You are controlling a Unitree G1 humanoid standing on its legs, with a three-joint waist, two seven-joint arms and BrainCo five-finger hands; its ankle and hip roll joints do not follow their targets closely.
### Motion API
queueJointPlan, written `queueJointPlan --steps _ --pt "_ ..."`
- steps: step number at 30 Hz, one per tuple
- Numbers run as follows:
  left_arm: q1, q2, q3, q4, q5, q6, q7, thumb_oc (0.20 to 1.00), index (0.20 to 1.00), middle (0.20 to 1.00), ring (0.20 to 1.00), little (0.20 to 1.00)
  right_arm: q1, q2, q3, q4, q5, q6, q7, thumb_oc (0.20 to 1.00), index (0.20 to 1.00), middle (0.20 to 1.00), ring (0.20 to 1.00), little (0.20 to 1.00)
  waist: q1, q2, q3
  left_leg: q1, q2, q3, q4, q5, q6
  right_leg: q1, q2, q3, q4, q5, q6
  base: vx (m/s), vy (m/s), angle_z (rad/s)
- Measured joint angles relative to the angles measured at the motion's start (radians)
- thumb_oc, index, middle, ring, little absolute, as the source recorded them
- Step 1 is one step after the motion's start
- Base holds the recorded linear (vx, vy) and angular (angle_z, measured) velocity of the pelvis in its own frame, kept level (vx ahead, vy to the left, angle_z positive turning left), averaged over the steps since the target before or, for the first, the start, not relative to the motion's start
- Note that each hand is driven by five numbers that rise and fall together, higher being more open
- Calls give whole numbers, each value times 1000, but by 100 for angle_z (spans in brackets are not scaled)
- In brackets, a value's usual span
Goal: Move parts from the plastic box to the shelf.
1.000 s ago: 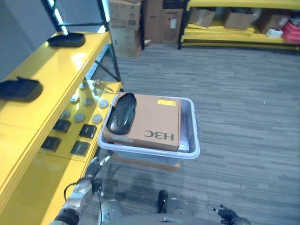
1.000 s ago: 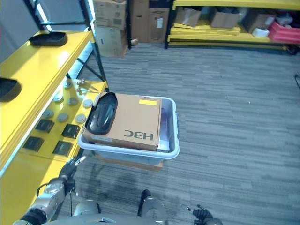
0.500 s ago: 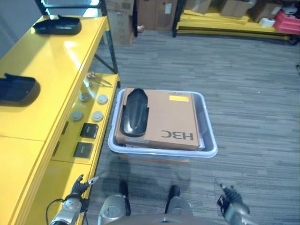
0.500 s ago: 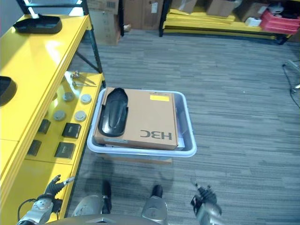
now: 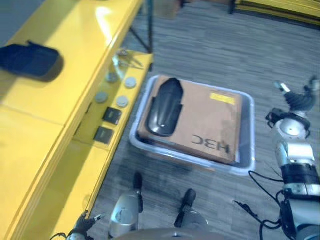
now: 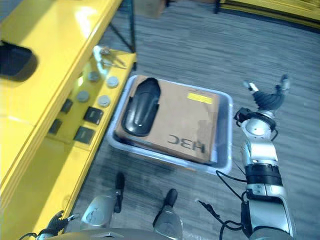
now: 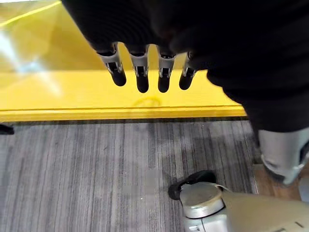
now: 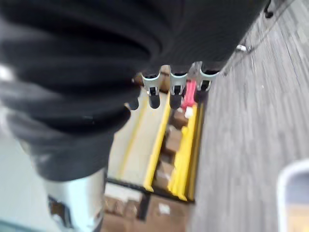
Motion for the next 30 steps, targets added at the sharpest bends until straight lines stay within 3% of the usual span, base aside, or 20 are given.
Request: queueJointPlan --steps 1,4,7,12,21,30 --pt "3 0 0 0 0 0 0 1000 1000 1000 1000 1000 -21 14 16 37 0 14 17 1000 1000 1000 1000 1000 31 7 3 -7 -7 -11 -1 1 0 4 -1 -13 1 -1 0 -42 98 34" --pt "1 -4 -11 32 0 -15 -6 1000 1000 1000 1000 1000 -196 54 175 349 -9 33 50 1000 1000 1000 1000 1000 72 28 8 -16 -27 -51 -3 10 6 23 -17 -64 2 -12 9 -28 71 44" --pt "1 -3 -10 34 0 -27 -8 1000 1000 1000 1000 1000 -225 109 200 378 -10 34 75 1000 1000 1000 1000 1000 129 52 25 -28 -50 -78 -5 15 11 27 -33 -94 13 -24 14 -3 62 38" --pt "-8 -3 -7 33 -1 -35 -26 1000 1000 1000 1000 1000 -261 163 269 444 -25 39 94 1000 1000 1000 1000 1000 164 51 31 -30 -76 -101 -25 26 17 33 -52 -121 19 -36 16 -12 33 18" --pt "-8 -3 0 26 -1 -42 -42 1000 1000 1000 1000 1000 -212 162 299 431 -124 103 86 1000 1000 1000 1000 1000 147 29 52 -17 -76 -104 -55 41 13 31 -52 -122 28 -43 25 -16 21 2" --pt "-8 -3 3 -2 -1 -64 -40 1000 1000 1000 1000 1000 -75 160 284 275 -191 79 46 1000 1000 1000 1000 1000 105 10 63 -12 -69 -104 -68 52 14 27 -46 -121 33 -42 23 -28 8 0"
